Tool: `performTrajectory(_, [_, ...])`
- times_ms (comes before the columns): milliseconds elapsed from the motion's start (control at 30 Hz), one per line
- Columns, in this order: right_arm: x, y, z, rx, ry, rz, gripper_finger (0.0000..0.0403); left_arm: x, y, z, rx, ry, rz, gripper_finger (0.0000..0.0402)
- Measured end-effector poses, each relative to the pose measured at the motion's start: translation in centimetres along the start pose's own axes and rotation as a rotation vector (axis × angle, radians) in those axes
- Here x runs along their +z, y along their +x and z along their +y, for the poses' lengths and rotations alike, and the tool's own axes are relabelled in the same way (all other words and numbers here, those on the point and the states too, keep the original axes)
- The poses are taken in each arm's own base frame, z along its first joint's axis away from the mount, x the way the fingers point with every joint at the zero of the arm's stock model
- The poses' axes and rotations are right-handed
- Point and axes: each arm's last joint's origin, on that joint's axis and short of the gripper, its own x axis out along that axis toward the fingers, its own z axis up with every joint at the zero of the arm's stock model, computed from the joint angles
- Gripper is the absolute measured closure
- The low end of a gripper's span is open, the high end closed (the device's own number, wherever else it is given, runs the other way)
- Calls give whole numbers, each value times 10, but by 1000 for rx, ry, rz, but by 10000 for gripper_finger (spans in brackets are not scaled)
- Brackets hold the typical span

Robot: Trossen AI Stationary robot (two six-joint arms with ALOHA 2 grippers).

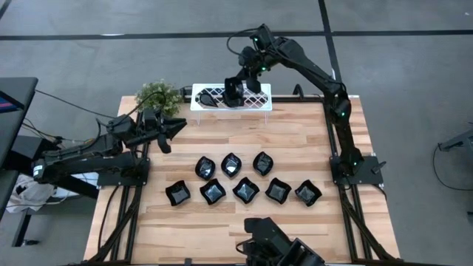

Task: Pick & Place Mini shaped plates
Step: Stack the black leaf shaped plate on top of the black leaf shaped plate on the shelf

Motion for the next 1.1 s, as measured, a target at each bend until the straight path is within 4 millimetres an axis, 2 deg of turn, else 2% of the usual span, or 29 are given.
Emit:
performTrajectory(533, [4, 2, -2, 0, -30, -50, 403, 0, 0, 0, 0, -1, -2, 325])
performTrajectory(900, [-18, 23, -4, 39, -21, 5, 403, 1, 0, 0, -2, -1, -10, 325])
performTrajectory(1100, [-21, 21, -8, 31, -28, 5, 403, 1, 0, 0, -4, -1, -15, 325])
